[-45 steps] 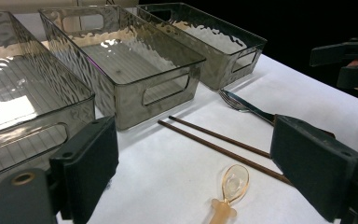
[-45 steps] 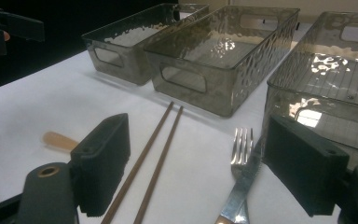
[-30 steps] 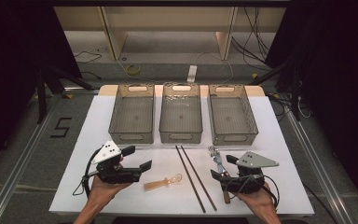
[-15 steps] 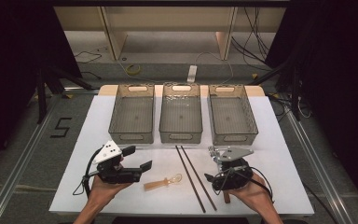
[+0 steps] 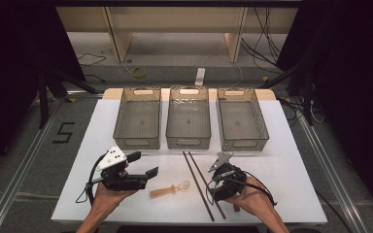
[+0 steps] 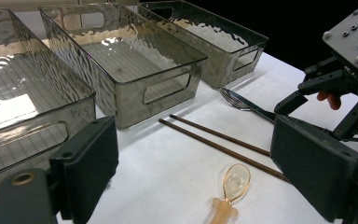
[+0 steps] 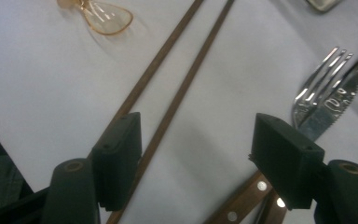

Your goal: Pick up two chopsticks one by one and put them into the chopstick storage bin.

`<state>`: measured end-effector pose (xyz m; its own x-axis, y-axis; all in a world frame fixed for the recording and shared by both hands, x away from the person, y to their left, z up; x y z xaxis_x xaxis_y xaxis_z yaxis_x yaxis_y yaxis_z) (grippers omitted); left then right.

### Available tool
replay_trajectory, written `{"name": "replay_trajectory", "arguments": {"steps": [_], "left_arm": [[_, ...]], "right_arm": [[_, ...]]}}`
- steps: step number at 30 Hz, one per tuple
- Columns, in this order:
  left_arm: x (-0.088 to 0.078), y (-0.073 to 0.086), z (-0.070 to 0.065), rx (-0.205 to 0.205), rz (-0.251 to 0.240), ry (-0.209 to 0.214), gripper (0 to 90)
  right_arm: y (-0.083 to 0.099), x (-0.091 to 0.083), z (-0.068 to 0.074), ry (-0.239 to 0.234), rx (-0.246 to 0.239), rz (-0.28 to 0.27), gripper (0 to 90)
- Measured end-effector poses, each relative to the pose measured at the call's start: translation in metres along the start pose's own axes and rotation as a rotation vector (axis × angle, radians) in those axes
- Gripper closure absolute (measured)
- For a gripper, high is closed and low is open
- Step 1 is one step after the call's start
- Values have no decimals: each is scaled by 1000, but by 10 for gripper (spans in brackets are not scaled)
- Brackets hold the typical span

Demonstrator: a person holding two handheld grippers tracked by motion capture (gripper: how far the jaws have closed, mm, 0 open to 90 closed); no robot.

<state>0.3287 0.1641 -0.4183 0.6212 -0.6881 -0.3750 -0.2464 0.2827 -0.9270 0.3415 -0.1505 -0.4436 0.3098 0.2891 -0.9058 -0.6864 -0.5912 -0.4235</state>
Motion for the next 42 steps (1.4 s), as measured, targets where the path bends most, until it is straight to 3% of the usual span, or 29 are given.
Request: {"name": "replay_trajectory", "arguments": {"steps": [16,21,34,42], "left_arm": [[0,0,0,2,0,1,145],[0,0,0,2,2,1,145],[0,0,0,7,5,2,145],[0,0,0,8,4,3,145]], "right_arm": [[-4,19,5,-16,-41,126,480],[-4,23,5,-24,-29,154,529],[-6,29,6,-33,-56,196,686],[-8,29,9,-34,-44,214,770]]}}
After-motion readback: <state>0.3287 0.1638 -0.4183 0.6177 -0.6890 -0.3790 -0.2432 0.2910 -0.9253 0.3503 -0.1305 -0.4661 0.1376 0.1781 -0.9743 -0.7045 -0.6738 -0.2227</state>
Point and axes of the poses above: each handheld gripper's, and its own axes: x roughly forward along the jaws, y roughly out of its underside, z roughly to its left, the point moved 1 cm from there along x, roughly forward along the jaws, and after that the axes turned 12 degrees about x, right-handed, at the moved point
